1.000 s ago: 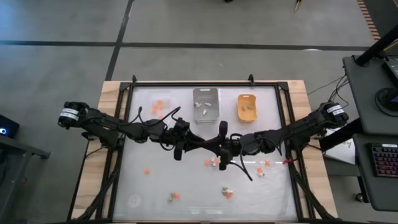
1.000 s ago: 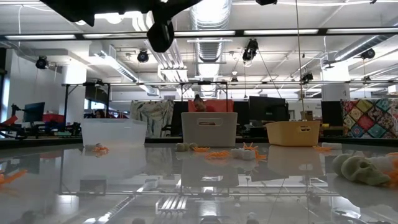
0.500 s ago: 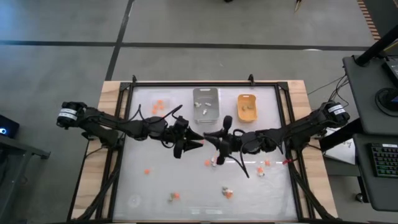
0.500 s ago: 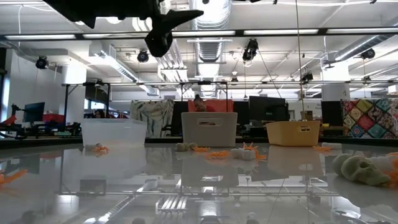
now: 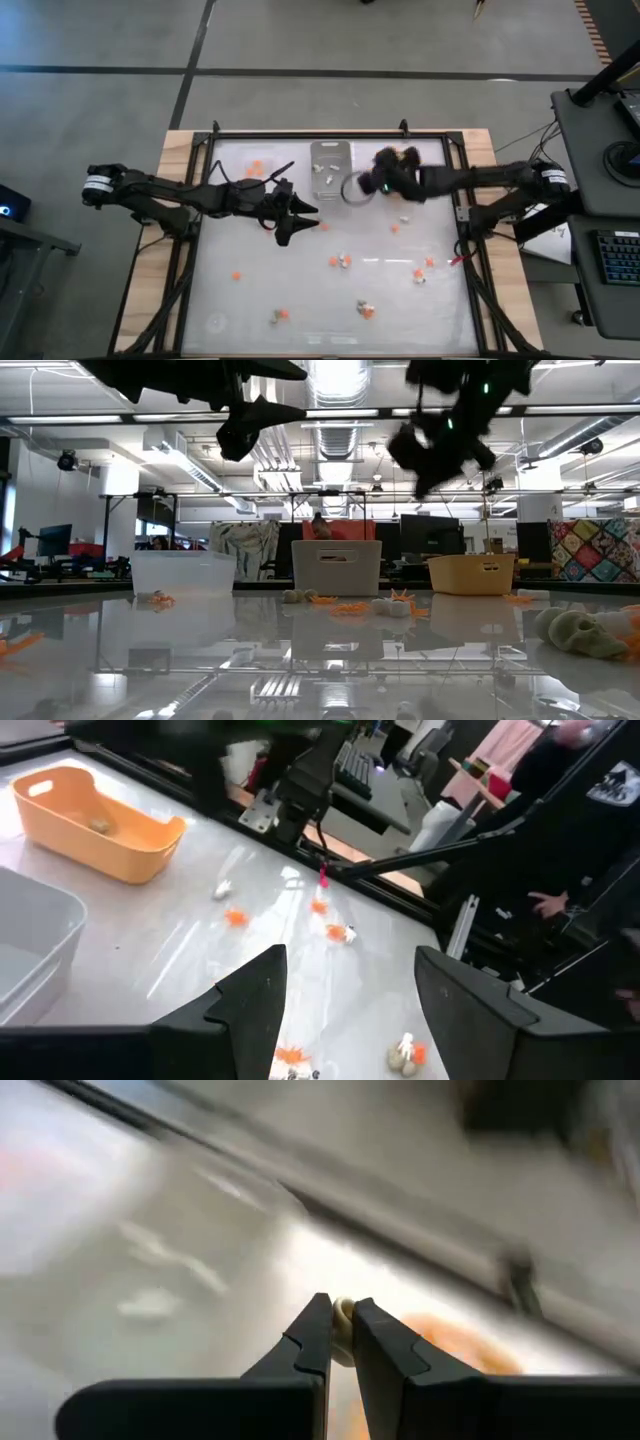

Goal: Sort Halloween decoration
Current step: Put the cream white skull toy into the yellow bin

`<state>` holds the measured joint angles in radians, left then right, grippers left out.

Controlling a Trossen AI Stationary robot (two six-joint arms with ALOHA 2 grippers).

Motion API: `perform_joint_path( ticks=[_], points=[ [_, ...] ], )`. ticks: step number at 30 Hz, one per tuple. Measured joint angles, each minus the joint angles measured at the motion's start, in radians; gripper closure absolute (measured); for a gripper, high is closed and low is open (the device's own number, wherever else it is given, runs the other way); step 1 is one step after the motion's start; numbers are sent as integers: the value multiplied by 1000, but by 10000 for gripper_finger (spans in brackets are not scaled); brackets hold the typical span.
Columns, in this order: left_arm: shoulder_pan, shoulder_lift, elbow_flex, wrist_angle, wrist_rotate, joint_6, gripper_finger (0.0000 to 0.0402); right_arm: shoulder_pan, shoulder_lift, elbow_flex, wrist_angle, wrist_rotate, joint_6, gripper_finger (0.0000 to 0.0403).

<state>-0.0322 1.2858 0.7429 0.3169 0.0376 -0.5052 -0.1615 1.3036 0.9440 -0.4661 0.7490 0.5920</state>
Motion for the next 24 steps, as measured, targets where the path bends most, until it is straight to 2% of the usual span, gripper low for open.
perform_joint_path(
  ticks=[3,5,8,14,24],
  points=[
    [-1,5,0,-5,-1,0,198,-137,40,-6,-192,-110,164,381],
    [-2,11,0,-10,-2,0,198,-202,69,-15,-225,-158,201,381],
    [-2,15,0,-10,-2,0,198,-257,107,-17,-215,-224,175,380],
    [-2,16,0,-26,-2,2,198,-265,137,-17,-159,-234,143,372],
    [-2,20,-1,-105,-3,11,198,-260,131,-14,-142,-232,117,297]
  ],
)
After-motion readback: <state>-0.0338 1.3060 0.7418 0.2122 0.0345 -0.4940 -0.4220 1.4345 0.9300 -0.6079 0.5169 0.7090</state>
